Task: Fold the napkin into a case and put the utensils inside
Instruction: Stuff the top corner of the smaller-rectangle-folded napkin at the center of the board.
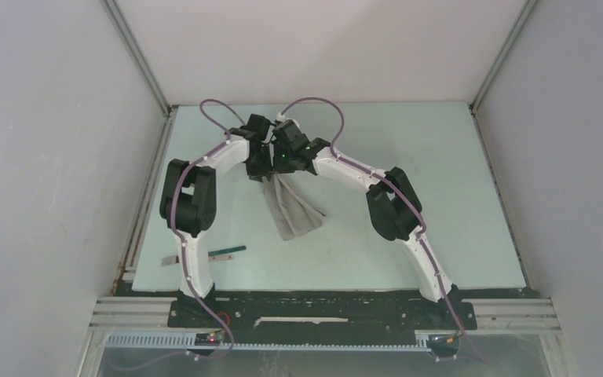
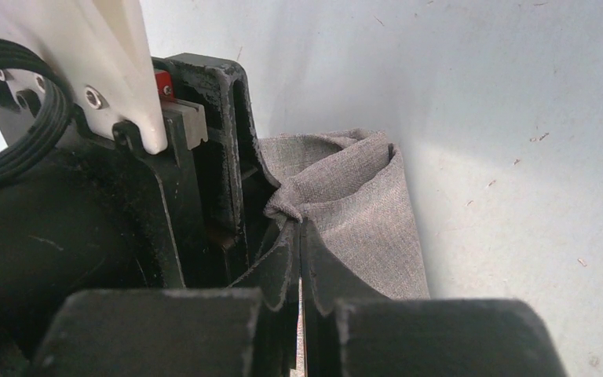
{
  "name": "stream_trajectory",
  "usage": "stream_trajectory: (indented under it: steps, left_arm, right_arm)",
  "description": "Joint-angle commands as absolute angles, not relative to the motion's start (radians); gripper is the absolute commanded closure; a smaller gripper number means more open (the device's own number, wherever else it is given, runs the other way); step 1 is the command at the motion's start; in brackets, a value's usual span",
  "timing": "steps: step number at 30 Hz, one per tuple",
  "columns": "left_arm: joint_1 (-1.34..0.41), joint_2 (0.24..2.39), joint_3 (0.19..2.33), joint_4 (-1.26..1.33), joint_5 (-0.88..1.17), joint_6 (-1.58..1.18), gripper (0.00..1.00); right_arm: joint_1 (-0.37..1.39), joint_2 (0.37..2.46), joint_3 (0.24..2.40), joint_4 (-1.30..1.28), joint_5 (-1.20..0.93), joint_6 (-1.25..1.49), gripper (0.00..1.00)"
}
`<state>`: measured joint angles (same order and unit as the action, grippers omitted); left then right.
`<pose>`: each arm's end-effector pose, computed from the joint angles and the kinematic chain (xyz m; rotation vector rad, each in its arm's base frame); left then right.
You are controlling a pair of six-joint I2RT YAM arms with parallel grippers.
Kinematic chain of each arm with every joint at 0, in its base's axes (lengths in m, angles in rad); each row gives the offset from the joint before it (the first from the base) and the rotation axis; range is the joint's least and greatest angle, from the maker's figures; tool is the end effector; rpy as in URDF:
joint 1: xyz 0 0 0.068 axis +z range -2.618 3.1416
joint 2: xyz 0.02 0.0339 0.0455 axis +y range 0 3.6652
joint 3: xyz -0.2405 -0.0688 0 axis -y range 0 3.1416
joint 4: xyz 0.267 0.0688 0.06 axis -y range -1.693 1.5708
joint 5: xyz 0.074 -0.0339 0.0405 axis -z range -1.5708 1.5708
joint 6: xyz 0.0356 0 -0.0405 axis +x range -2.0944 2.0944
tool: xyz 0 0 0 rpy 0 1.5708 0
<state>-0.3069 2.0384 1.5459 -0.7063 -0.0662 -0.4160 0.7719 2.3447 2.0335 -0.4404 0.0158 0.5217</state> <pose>0.4124 -0.1282 0.1528 -0.1682 2.7638 -0.0985 0.3879 0.3767 0.1860 -0.2923 2.3905 0.6149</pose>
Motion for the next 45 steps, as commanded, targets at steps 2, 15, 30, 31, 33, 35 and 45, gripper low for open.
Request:
stream_trajectory:
  steps: [2, 15, 30, 31, 33, 35, 45]
  left_arm:
    - [-0.316, 2.045, 1.569, -0.7, -0.077, -0.396, 0.68]
    - [-0.309, 2.009, 1.564, -0.7, -0.085, -0.394, 1.0]
    - [-0.234, 1.937, 1.494, -0.65, 0.098, -0.416, 1.0]
    - [-0.232, 1.931, 1.492, -0.647, 0.097, -0.418, 1.0]
    - [-0.229, 1.92, 1.486, -0.645, 0.094, -0.416, 1.0]
    - [-0.226, 1.914, 1.484, -0.646, 0.095, -0.413, 1.0]
    - [-0.223, 1.898, 1.476, -0.655, 0.121, -0.384, 1.0]
  right_arm:
    - [0.775, 2.273, 2.037, -0.411, 0.01, 0.53, 1.0]
    - [0.776, 2.279, 2.033, -0.422, -0.032, 0.579, 1.0]
    - [0.735, 2.288, 1.806, -0.135, -0.226, 0.922, 1.0]
    - [0.734, 2.296, 1.804, -0.135, -0.231, 0.938, 1.0]
    - [0.733, 2.303, 1.797, -0.135, -0.228, 0.951, 1.0]
    - [0.73, 2.305, 1.782, -0.115, -0.235, 0.957, 1.0]
    - [0.701, 2.344, 1.78, -0.057, -0.306, 0.93, 1.0]
